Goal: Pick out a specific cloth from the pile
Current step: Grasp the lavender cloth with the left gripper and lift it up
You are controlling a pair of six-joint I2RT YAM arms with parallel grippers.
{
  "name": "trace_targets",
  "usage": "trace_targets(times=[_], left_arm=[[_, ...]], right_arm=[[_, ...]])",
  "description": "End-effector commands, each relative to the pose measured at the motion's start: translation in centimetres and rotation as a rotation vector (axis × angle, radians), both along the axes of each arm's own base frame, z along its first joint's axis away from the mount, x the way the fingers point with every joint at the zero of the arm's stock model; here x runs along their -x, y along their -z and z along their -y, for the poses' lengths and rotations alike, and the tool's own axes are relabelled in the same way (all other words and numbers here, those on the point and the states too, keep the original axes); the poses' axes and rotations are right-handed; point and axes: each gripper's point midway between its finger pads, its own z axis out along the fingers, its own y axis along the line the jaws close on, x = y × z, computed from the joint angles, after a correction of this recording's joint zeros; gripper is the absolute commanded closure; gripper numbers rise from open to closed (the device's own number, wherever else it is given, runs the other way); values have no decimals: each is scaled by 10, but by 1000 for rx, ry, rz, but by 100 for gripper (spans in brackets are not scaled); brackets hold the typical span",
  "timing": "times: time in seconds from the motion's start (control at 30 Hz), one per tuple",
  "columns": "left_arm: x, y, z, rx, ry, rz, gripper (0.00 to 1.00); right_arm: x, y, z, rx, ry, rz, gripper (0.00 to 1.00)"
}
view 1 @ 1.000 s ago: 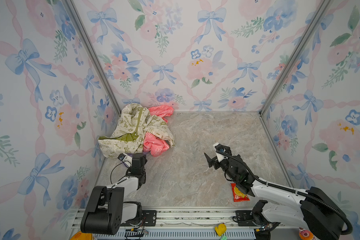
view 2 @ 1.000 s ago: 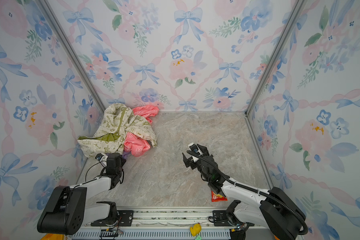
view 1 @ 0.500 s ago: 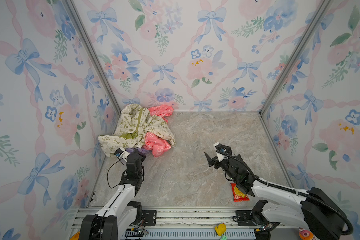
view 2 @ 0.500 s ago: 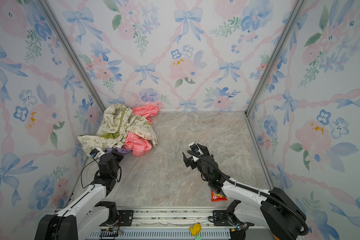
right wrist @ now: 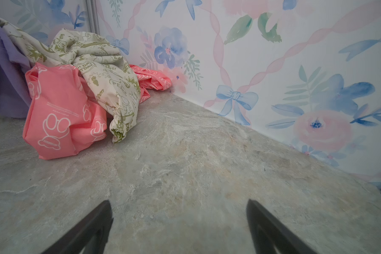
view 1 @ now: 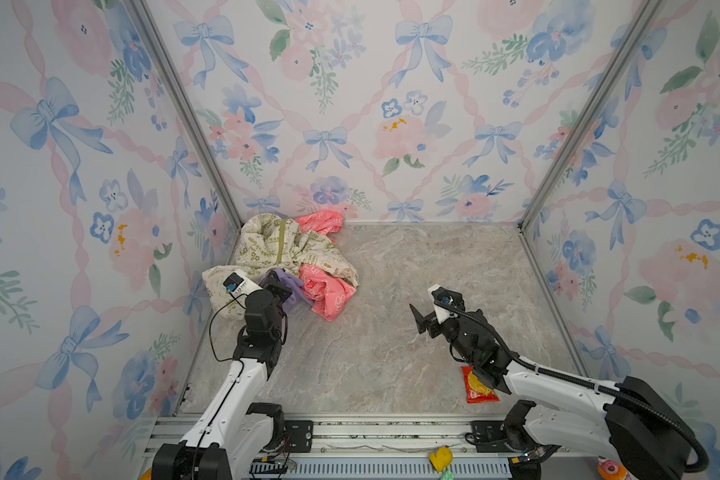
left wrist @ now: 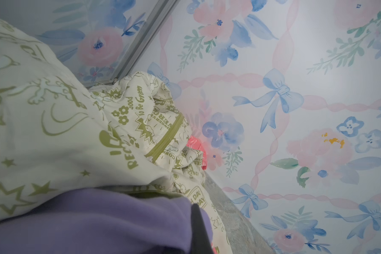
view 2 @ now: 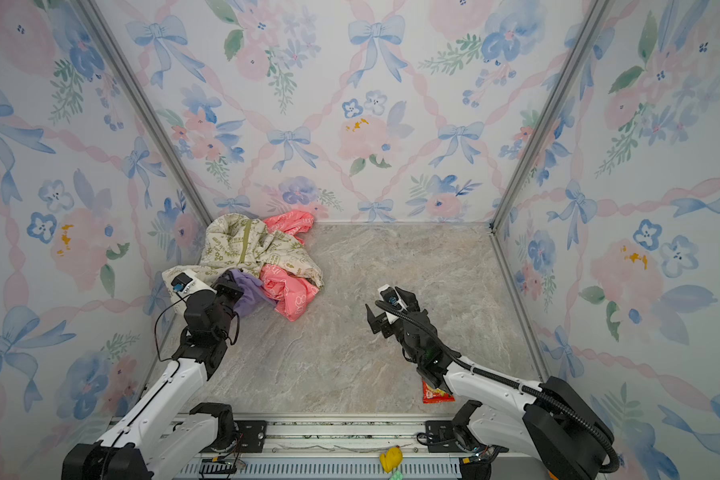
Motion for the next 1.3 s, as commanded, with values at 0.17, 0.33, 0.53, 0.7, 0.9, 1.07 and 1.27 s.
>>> trace_targets(times=[0.17, 0.33, 0.53, 0.7, 0.9, 1.07, 1.27], left_arm=[[-5, -72, 18, -26, 75, 173, 100], [8, -109, 22, -71, 77, 256, 100], [22, -162, 19, -97, 50, 355, 100], [21, -189, 20, -95, 52, 397, 100], [15, -205, 27, -91, 72, 417, 100], [9, -214, 37, -85, 91, 424, 100], [3, -223, 50, -109, 113, 427, 100]], right_arm=[[1, -16, -2, -28, 3, 27, 3], [3, -19, -1, -31, -2, 28, 3], [3, -19, -2, -40, -5, 26, 3], [5, -21, -4, -51, -20, 25, 3], [7, -22, -3, -49, -20, 29, 3], [7, -23, -4, -50, -22, 29, 3], [7, -23, -4, -47, -23, 31, 3]])
